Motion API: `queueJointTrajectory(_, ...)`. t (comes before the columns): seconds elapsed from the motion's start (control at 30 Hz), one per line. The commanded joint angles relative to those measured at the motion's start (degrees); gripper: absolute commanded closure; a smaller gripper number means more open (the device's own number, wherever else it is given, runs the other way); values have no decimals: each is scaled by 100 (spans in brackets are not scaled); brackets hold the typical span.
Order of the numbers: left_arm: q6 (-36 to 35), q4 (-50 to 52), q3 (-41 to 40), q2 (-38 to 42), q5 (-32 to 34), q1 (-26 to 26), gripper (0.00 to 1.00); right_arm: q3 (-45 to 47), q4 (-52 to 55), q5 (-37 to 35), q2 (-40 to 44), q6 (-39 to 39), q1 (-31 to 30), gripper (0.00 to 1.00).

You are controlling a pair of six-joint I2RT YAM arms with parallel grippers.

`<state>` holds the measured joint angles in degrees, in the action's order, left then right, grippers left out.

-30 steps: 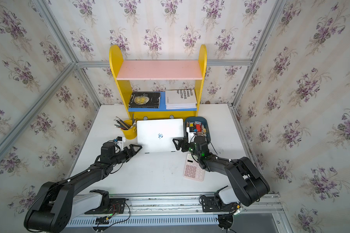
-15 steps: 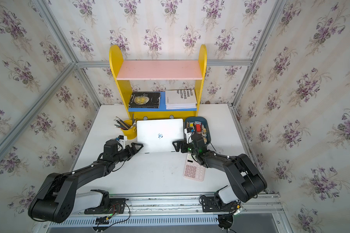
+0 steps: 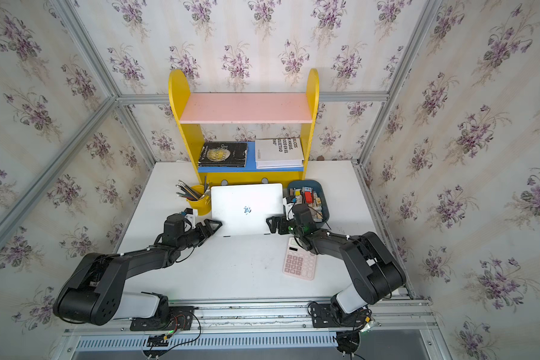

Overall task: Close the laptop lid and set it aside
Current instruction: Pick up the laptop from the shelf.

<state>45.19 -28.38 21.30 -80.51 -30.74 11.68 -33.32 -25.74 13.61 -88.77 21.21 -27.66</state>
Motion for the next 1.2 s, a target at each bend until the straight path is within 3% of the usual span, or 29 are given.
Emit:
queueJointTrajectory(0.0, -2, -277, 73, -204, 31, -4, 13, -40, 131, 7, -81, 16, 14, 0)
queueJointTrajectory(0.73, -6, -717, 221, -896, -7, 1, 22, -19, -435, 697, -215, 325, 124, 5)
queueJointTrajectory(1.17, 29, -870, 243, -924, -234, -7, 35, -52, -583, 1103, -173, 485, 165, 15)
